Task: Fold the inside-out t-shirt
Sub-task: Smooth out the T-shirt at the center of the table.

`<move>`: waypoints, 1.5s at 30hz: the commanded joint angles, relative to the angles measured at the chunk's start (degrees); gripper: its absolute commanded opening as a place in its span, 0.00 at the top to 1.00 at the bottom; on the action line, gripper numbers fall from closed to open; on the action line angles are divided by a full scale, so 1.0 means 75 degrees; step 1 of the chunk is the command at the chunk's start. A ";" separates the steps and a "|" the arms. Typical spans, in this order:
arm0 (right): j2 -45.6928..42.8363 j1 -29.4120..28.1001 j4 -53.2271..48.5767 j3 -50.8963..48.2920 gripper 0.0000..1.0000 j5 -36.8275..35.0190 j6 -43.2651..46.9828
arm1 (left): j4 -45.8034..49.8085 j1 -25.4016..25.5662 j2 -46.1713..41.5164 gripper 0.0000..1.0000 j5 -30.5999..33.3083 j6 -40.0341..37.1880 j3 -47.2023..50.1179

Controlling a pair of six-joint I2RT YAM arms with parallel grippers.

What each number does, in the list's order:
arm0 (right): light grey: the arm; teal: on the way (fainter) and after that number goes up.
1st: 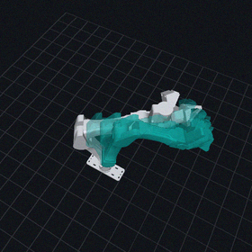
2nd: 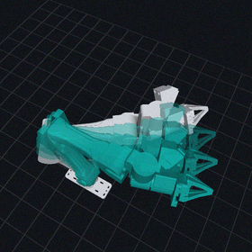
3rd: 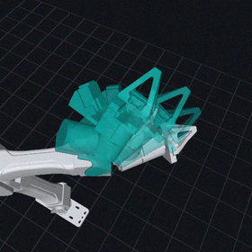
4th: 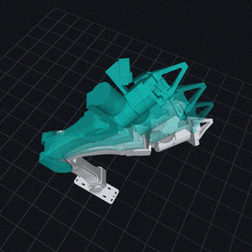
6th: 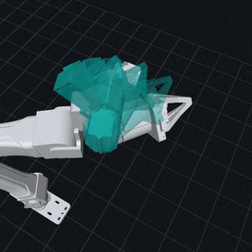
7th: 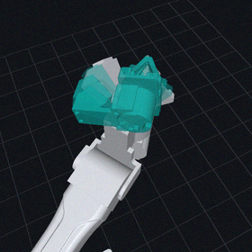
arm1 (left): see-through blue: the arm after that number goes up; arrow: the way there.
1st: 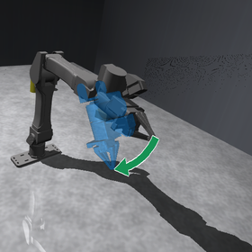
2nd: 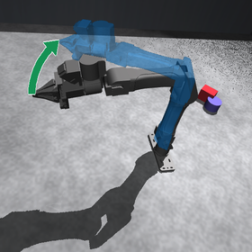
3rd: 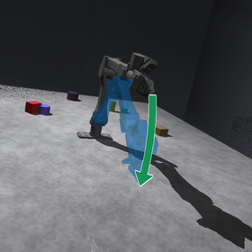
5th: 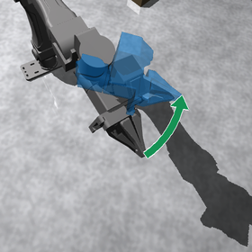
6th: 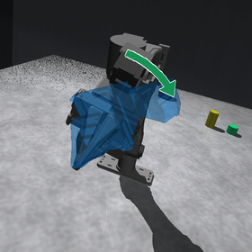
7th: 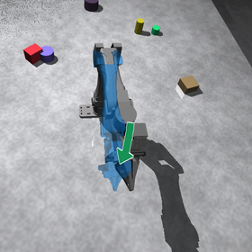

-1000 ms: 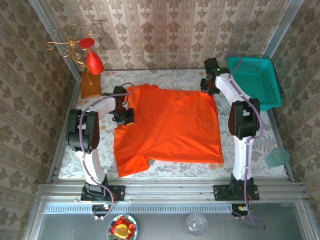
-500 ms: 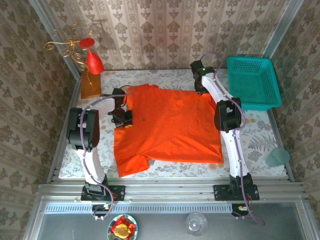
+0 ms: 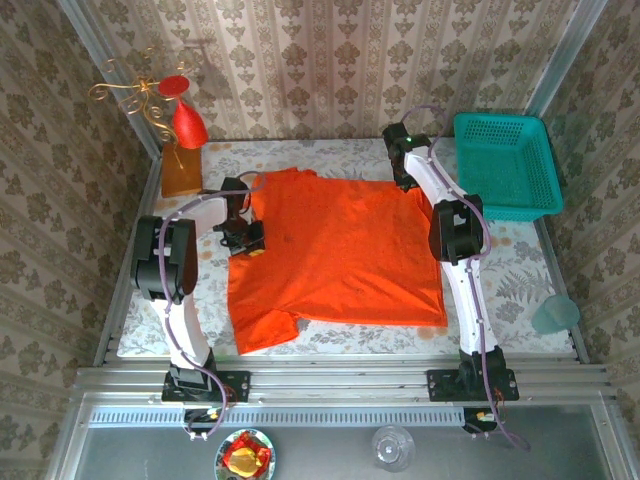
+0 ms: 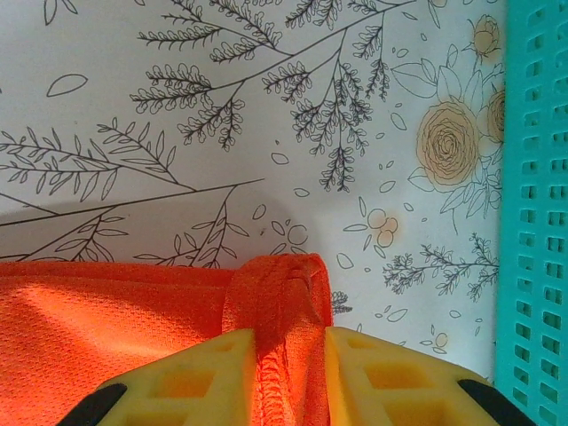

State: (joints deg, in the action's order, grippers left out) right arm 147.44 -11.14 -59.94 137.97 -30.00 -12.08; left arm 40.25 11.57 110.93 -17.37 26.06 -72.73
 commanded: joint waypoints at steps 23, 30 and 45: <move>0.0532 -0.0044 -0.0244 0.0639 0.55 -0.0154 0.0309 | 0.0119 -0.0207 0.0217 0.95 0.0200 -0.0171 0.0506; 0.0560 0.0015 -0.0363 0.0622 0.55 -0.0313 0.0346 | 0.0043 -0.0312 0.0179 0.95 0.0170 -0.0157 0.0667; 0.0123 0.0185 -0.0298 0.0493 0.68 -0.0731 0.0334 | 0.0050 -0.0459 0.0067 0.95 0.0136 -0.0194 0.0779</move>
State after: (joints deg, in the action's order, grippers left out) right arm 150.74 -10.11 -60.45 141.01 -33.91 -10.04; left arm 36.80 9.17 109.58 -21.71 25.82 -69.43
